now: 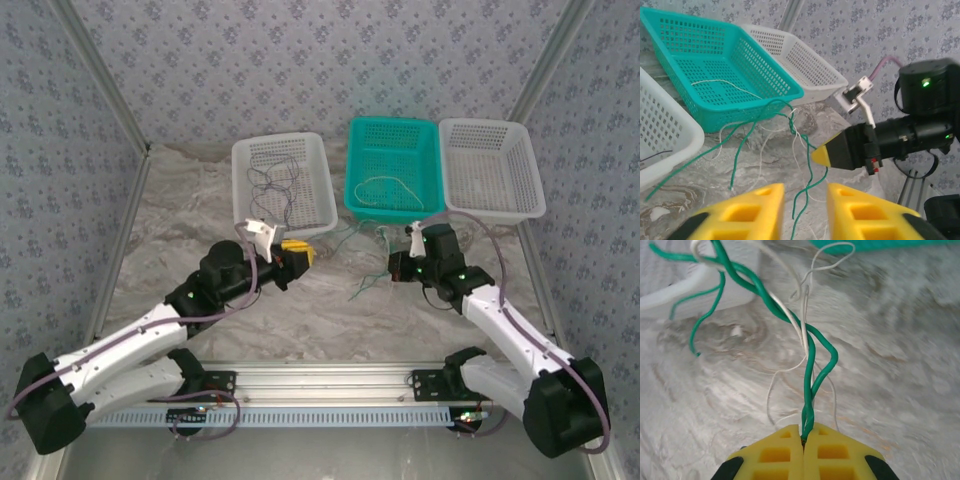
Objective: Untangle the cables
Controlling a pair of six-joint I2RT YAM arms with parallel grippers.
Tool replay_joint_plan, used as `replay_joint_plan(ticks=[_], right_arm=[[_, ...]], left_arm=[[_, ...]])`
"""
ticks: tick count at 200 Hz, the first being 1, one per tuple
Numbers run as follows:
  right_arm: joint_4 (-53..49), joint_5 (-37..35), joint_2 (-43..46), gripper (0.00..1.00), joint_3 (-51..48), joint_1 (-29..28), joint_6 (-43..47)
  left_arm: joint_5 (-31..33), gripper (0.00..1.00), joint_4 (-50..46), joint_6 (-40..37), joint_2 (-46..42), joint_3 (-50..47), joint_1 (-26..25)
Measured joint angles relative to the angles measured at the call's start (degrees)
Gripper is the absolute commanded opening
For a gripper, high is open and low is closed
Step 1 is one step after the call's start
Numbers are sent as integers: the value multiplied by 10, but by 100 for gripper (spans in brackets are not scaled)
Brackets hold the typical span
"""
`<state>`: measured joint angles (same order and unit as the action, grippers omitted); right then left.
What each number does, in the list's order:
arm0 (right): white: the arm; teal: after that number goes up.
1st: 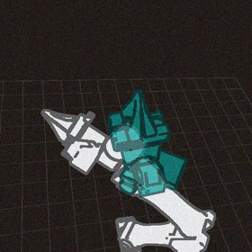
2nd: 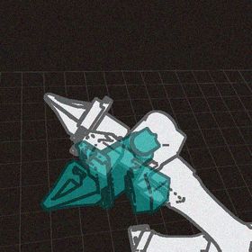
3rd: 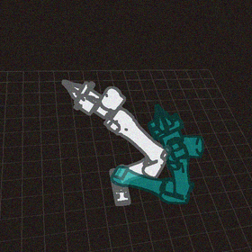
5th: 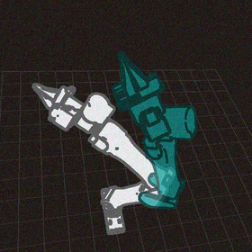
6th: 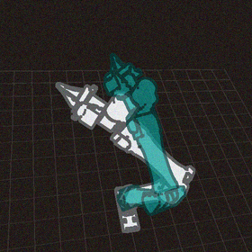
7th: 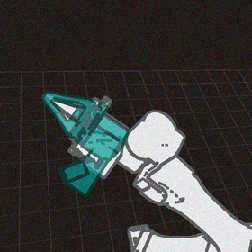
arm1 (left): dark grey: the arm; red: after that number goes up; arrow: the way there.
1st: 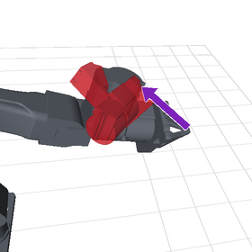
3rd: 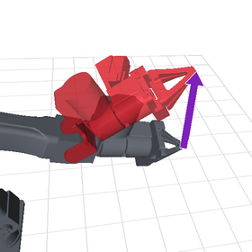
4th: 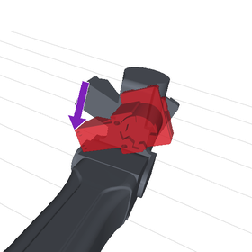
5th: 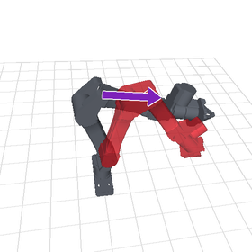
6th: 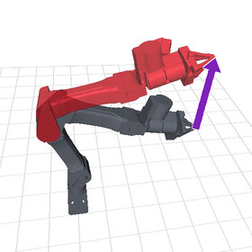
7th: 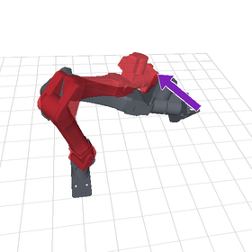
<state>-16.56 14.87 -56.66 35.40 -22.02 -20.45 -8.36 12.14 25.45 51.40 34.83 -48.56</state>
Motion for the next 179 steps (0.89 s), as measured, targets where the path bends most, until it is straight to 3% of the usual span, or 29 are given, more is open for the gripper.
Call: replay_joint_plan(ticks=[39, 69, 106, 129, 179], right_arm=[[-28, -45, 8, 0, 58, -94, 151], [-43, -146, 1, 0, 91, -165, 291], [-38, -276, -42, 0, 110, -226, 487], [-21, -321, -51, 0, 106, -238, 602], [8, -281, -20, 0, 86, -245, 759]], left_arm=[[-1, 52, -141, -139, -18, 38, -3], [3, 70, -240, -257, -50, 80, -4], [7, 71, -308, -386, -95, 86, -4], [19, 71, -331, -436, -94, 86, -4], [20, 71, -289, -440, -64, 53, -6]])
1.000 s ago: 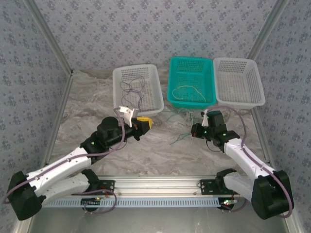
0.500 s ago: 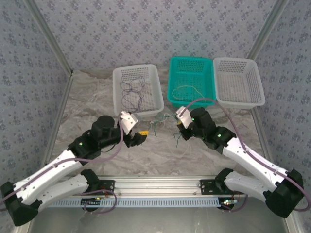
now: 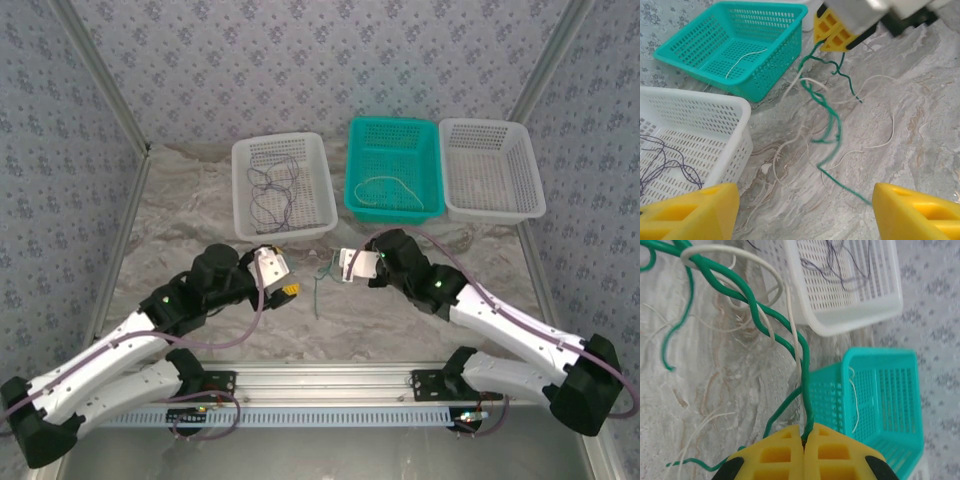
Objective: Untangle the cables
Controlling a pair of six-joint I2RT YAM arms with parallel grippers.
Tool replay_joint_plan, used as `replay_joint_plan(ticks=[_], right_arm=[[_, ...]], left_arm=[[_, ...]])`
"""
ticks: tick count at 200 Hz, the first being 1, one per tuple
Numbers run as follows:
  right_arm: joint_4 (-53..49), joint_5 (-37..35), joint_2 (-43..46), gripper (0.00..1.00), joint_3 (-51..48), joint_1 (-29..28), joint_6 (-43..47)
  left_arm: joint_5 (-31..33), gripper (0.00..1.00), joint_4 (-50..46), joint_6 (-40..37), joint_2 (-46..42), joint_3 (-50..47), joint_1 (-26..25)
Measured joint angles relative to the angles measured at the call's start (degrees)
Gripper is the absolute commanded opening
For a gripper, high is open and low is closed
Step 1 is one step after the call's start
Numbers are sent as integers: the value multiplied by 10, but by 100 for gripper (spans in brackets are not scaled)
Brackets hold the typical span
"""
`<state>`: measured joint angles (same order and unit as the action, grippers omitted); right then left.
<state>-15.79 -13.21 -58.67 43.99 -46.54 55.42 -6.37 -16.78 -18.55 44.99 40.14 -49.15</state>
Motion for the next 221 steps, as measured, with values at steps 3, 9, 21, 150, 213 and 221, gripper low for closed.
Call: replay_joint_plan(ticks=[3, 9, 21, 150, 213, 221], right_arm=[[0, 4, 2, 0, -1, 0, 4], [0, 12, 5, 0, -1, 0, 12], [0, 30, 8, 0, 0, 0, 23], [-26, 138, 13, 0, 13, 0, 80], [-26, 139, 13, 0, 13, -1, 83], [-26, 139, 13, 0, 13, -1, 83]], left_arm=[[0, 72, 5, 1, 2, -4, 0], [0, 71, 19, 2, 9, -15, 0], [7, 71, 48, 2, 22, -39, 0], [6, 64, 235, 12, 151, -142, 56], [-148, 72, 272, 13, 173, -142, 56], [-159, 73, 274, 15, 174, -142, 56]])
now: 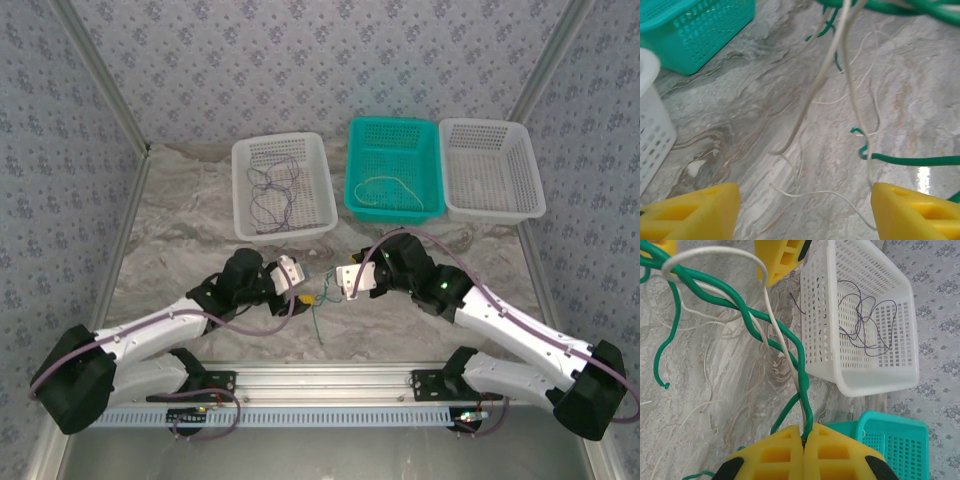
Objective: Untangle the cables
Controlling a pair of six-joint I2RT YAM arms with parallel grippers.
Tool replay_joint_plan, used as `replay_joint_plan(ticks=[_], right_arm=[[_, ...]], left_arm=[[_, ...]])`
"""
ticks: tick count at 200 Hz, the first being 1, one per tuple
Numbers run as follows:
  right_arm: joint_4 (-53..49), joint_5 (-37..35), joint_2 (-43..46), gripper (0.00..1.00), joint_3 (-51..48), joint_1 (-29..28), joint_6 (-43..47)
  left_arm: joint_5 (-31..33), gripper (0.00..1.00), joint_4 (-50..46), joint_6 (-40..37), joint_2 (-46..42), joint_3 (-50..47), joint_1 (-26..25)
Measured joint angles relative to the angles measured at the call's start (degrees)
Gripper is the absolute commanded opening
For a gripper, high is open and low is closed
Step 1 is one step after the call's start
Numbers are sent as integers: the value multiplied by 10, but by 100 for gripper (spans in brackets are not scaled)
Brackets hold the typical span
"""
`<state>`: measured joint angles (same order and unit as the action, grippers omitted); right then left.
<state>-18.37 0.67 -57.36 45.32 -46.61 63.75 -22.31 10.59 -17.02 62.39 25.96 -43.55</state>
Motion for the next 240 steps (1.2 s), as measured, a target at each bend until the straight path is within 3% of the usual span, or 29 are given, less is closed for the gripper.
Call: replay_joint_plan(ticks=[34, 69, 87, 100, 111, 125, 145, 165, 178, 191, 240], right_arm=[[2, 1, 0, 0, 0, 0, 0], [1, 9, 0, 0, 0, -1, 0], [1, 17, 0, 0, 0, -1, 0], [1, 20, 2, 0, 0, -2, 0], [1, 19, 4, 0, 0, -3, 0], [1, 16, 8, 0, 0, -3, 0], [3, -1, 9, 0, 0, -3, -1], [7, -19, 9, 0, -1, -3, -3], [11, -25, 9, 0, -2, -3, -5], [16, -28, 9, 0, -3, -2, -8], [38, -31, 0, 0, -5, 0, -25]], left_arm=[[-34, 74, 23, 19, 32, 0, -2], [23, 71, 83, 34, 87, 0, -27], [46, 54, 107, 33, 104, 0, -31], [58, 30, 114, 31, 113, 3, -31], [68, 22, 115, 33, 119, 7, -31], [75, 24, 115, 31, 122, 13, -31], [89, 47, 114, 34, 119, 15, -31], [106, 46, 116, 41, 96, 4, -31], [116, 35, 115, 49, 71, -9, -31], [122, 0, 115, 56, 52, -18, -31], [125, 0, 109, 66, 38, -26, -30]])
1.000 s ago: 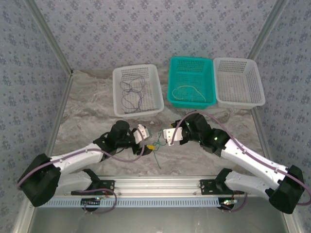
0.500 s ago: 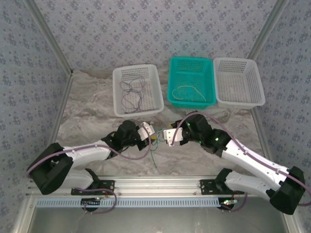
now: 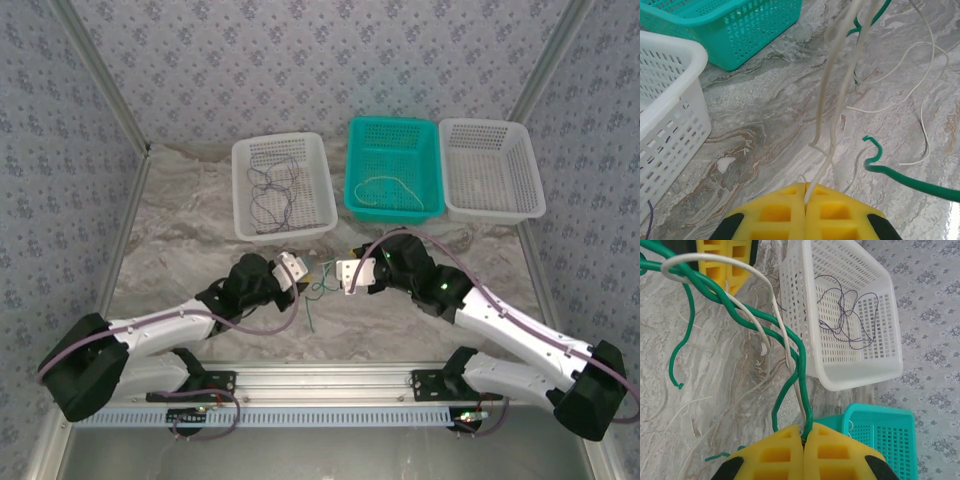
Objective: Untangle the cables
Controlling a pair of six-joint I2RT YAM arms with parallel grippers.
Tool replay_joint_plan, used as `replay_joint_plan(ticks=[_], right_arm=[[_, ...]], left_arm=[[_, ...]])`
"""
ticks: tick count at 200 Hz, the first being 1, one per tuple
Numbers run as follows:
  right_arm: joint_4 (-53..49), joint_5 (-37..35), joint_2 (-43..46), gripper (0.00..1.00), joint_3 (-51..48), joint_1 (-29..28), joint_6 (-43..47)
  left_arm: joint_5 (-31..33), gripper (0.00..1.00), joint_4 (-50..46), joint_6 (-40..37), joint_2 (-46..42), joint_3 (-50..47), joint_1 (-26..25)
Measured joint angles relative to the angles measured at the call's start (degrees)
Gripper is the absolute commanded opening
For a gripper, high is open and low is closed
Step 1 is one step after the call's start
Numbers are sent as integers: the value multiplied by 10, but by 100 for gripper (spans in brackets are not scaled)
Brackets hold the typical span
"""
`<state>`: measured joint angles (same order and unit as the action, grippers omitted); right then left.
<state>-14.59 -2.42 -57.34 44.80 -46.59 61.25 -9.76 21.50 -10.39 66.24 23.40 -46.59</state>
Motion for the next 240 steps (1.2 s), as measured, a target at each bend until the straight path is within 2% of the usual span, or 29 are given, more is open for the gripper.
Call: replay_joint_plan(ticks=[27, 56, 80, 105, 170, 211, 240], right_arm=[[56, -29, -9, 0, -19, 0, -45], [154, -60, -18, 0, -82, 1, -151], [229, -77, -27, 0, -150, 2, -245], [269, -99, -31, 0, -191, 10, -316], [281, -141, 33, 0, -231, 110, -459], [266, -163, 84, 0, -243, 138, -490], [243, -169, 156, 0, -263, 196, -505]], left_arm=[[15, 0, -12, 42, -43, -3, 15], [54, 0, -54, 115, -178, 8, 73], [77, 0, -109, 159, -294, 56, 115], [109, 0, -185, 179, -352, 126, 138], [246, 0, -351, 199, -386, 195, 170], [305, 0, -409, 224, -385, 219, 240], [317, 0, -417, 235, -396, 224, 303]])
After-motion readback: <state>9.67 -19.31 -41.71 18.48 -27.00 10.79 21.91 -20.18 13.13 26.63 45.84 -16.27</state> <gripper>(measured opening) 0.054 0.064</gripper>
